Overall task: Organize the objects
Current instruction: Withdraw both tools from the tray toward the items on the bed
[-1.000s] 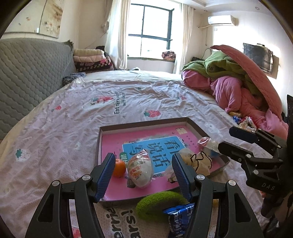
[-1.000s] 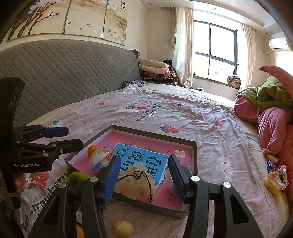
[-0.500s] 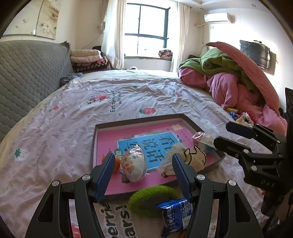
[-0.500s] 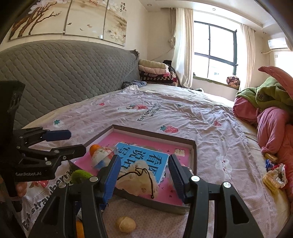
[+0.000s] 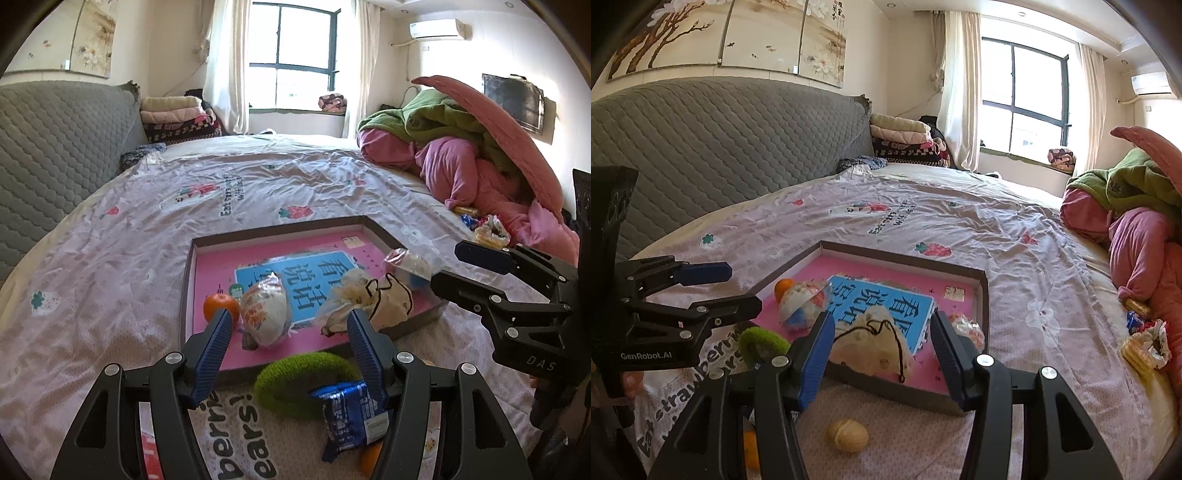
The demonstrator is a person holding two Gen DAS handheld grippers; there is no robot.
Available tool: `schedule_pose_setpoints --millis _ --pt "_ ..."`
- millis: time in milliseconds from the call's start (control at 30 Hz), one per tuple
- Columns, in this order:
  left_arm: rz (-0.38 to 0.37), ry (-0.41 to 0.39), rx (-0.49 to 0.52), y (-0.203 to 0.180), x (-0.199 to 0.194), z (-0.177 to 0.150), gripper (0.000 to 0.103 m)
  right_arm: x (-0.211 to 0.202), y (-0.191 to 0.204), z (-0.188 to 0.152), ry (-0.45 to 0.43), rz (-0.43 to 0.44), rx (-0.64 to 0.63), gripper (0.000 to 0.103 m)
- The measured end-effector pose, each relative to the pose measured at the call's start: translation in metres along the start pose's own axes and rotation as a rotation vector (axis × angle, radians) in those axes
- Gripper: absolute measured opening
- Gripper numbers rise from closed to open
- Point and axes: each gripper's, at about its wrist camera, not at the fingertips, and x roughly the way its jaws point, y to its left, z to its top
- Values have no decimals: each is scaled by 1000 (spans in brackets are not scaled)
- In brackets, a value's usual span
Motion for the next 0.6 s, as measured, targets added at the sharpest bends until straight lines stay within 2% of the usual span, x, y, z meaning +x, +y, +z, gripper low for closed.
schedule_pose_setpoints --millis 600 --pt "-7 34 -15 -1 -4 -19 66 -6 7 -20 37 7 8 54"
